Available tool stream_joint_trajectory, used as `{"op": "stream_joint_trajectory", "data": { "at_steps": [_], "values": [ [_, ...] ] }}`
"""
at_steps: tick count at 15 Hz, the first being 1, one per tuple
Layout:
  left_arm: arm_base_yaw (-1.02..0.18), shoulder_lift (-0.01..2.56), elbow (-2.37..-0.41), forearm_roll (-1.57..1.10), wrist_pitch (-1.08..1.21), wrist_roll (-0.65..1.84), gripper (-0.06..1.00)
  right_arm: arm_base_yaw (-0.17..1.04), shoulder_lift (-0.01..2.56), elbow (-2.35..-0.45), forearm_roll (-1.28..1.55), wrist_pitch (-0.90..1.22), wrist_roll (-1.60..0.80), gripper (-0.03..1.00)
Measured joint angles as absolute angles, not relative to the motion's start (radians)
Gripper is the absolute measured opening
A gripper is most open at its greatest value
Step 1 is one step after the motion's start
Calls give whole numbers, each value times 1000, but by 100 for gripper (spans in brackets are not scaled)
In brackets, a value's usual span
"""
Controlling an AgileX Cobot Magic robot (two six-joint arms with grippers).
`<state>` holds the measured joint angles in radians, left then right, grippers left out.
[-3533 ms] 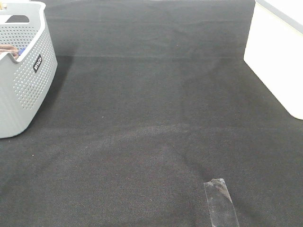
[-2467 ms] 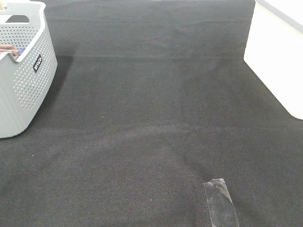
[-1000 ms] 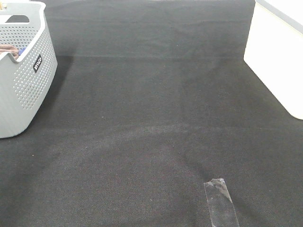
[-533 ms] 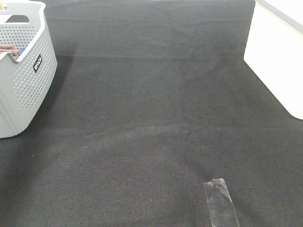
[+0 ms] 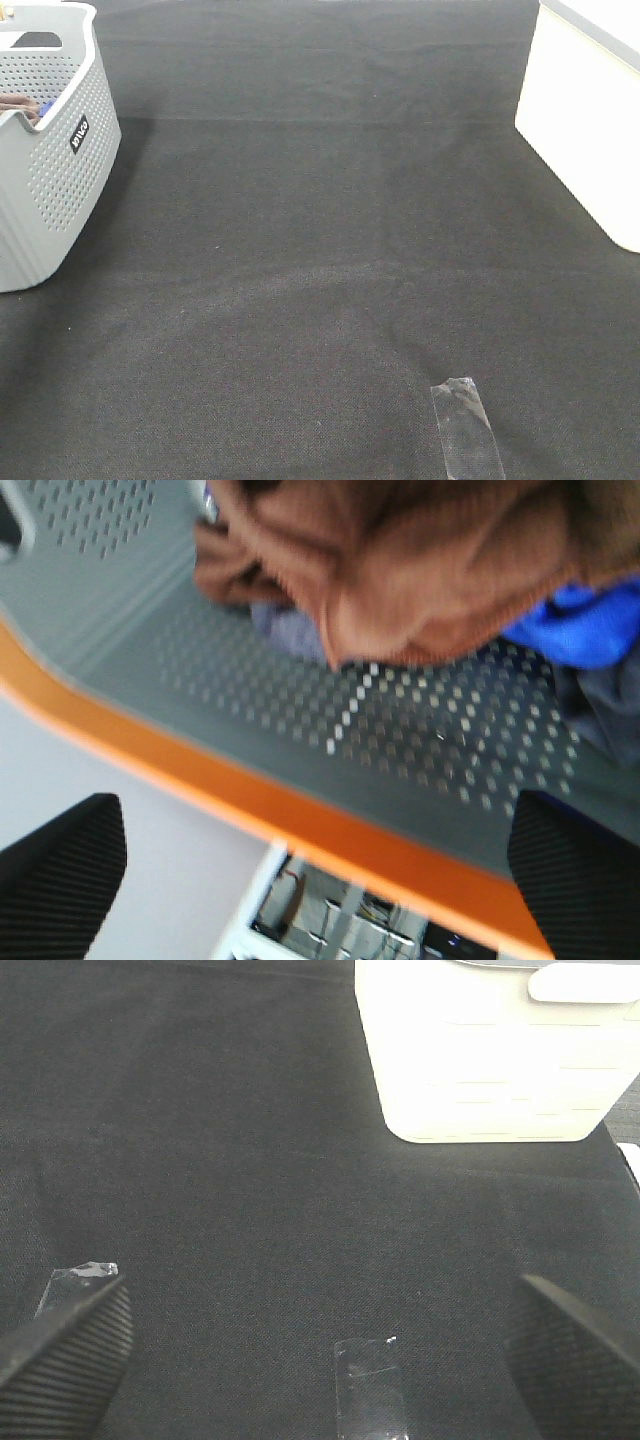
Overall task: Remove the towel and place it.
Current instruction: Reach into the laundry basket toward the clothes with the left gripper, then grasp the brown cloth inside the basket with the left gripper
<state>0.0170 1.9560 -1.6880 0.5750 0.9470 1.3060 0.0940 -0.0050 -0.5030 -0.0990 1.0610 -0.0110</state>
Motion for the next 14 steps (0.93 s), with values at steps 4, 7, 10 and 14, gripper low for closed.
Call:
{"op": "stream_joint_trajectory", "data": {
  "at_steps": [4, 7, 10, 14],
  "values": [
    [17, 2037, -1688, 527, 906, 1359, 98, 94, -5, -503, -99, 1061, -11, 96],
    [17, 2041, -1688, 461, 945, 1389, 98, 94, -5, -503, -99, 1061, -11, 96],
    [17, 2041, -1688, 428, 972, 1406, 96, 94, -5, -503, -99, 1061, -11, 96],
    [47, 2041, -1688, 404, 992, 1408, 58, 94, -5, -503, -99, 1061, -11, 96]
  ]
}}
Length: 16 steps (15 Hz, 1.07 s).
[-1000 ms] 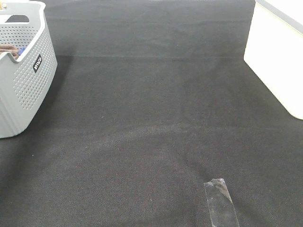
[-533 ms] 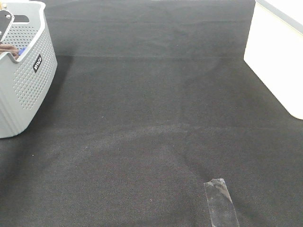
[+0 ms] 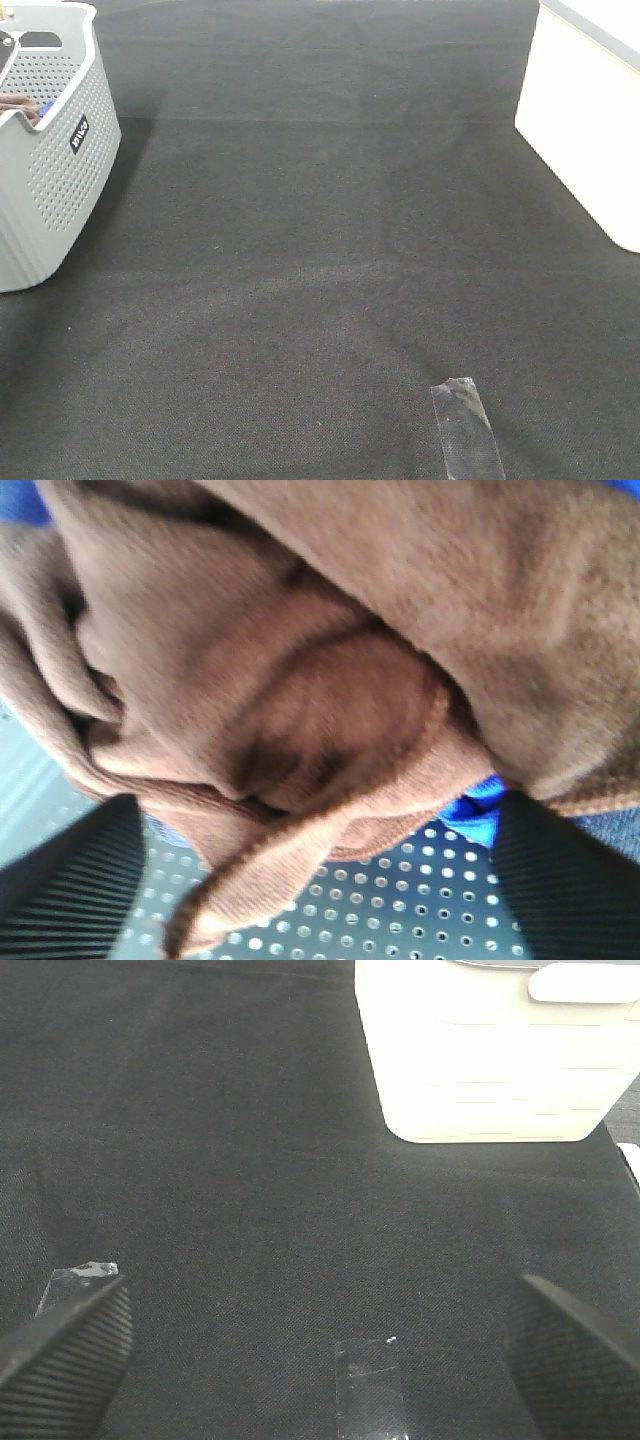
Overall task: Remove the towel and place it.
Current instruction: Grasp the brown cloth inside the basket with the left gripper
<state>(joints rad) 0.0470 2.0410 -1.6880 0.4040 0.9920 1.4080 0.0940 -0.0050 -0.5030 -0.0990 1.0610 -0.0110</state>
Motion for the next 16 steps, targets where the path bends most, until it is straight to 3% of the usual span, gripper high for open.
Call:
{"op": "stream_joint_trajectory", "data": {
  "at_steps": [2, 4, 8, 11, 16],
  "values": [
    [47, 2041, -1688, 385, 986, 1393, 32, 94, -5, -503, -99, 1061, -11, 96],
    [47, 2041, -1688, 377, 961, 1323, 15, 94, -5, -503, -99, 1061, -11, 96],
    [49, 2041, -1688, 353, 951, 1279, 12, 94, -5, -503, -99, 1061, -11, 96],
    [47, 2017, -1688, 351, 951, 1266, 1, 94, -5, -503, -99, 1061, -11, 96],
    [36, 1832, -1688, 337, 904, 956, 1, 94, -5, -503, -99, 1061, -11, 96]
  ]
}}
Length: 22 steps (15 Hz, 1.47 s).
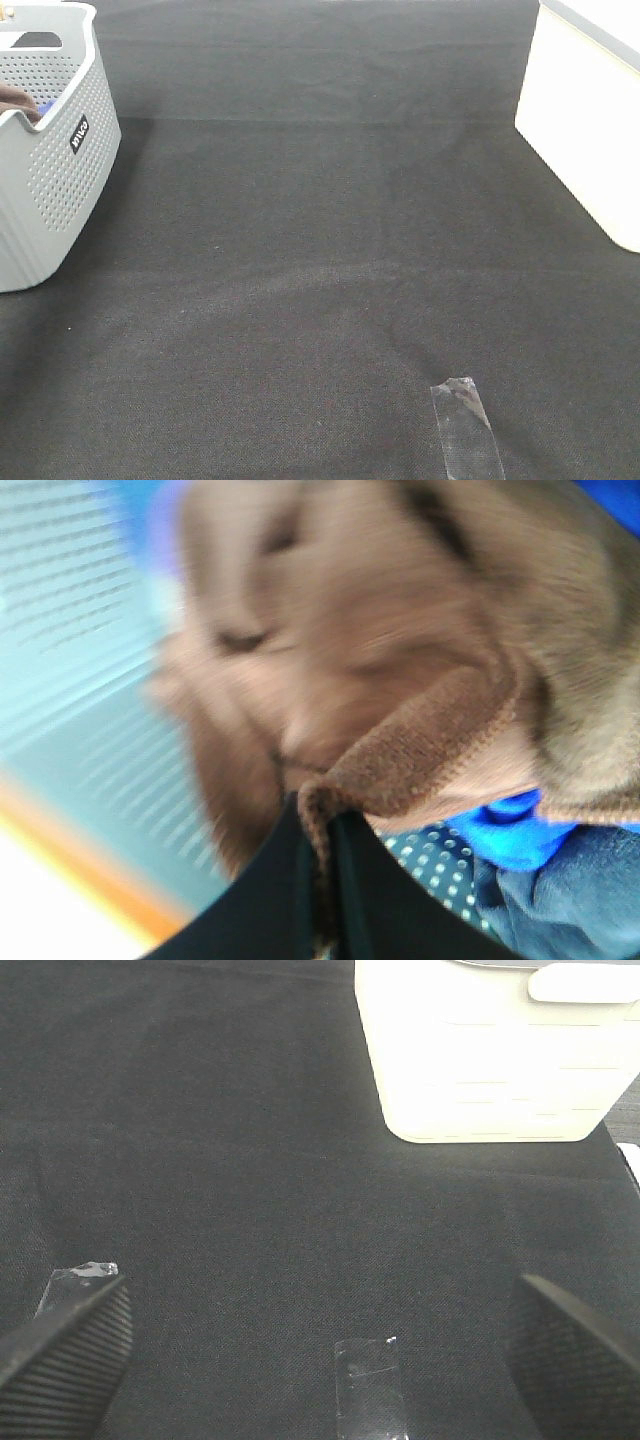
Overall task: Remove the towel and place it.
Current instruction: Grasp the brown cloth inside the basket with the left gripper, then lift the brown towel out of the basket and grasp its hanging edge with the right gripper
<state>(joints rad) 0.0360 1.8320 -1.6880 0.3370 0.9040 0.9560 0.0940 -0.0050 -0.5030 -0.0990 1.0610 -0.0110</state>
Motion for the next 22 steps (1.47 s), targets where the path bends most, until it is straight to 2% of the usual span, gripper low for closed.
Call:
{"op": "stream_joint_trajectory", "data": {
  "at_steps": [5, 11, 17, 22],
  "values": [
    [-8, 1636, -1688, 215, 682, 763, 1, 94, -5, -503, -99, 1061, -11, 96],
    [-198, 1559, -1688, 156, 414, 663, 1, 94, -5, -503, -99, 1061, -11, 96],
    [-358, 1559, -1688, 145, 282, 261, 1, 94, -5, -503, -112, 1061, -11, 96],
    [-500, 1567, -1688, 144, 262, 193, 1, 94, 33, -518, -40, 1028, -57, 96]
  ]
}}
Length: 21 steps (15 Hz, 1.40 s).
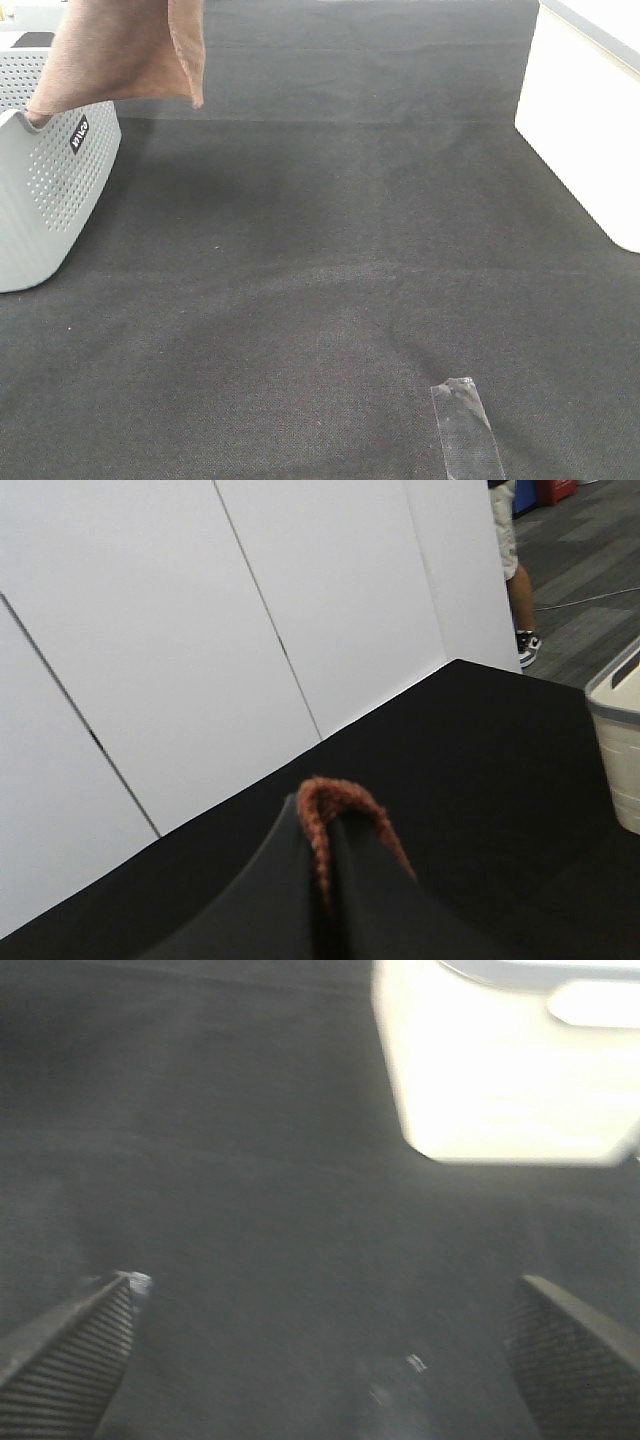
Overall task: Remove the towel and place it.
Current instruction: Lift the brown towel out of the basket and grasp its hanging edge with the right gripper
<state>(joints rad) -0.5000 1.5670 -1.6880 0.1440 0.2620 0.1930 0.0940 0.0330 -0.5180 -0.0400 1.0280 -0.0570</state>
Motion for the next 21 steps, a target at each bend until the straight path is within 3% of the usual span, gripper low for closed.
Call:
{"op": "stream_joint_trajectory", "data": {
  "at_steps": [7, 10, 13, 14, 16, 21],
  "values": [
    [-566, 1636, -1688, 91, 167, 8, 1, 94, 517, -525, 453, 500, -368, 96],
    [-566, 1647, -1687, 26, 128, 0, 1, 94, 789, -526, 800, 364, -825, 96],
    [-566, 1648, -1687, -20, 70, -5, 1, 106, 1054, -574, 1384, 446, -1469, 95],
    [-566, 1650, -1687, -24, 58, -5, 1, 140, 1132, -598, 1580, 493, -1646, 95],
    [-566, 1659, -1687, -25, 47, -5, 1, 266, 1289, -690, 1703, 489, -1820, 95],
    [-566, 1672, -1687, -26, 28, -6, 1, 480, 1590, -958, 1724, 381, -1853, 95]
  ]
}}
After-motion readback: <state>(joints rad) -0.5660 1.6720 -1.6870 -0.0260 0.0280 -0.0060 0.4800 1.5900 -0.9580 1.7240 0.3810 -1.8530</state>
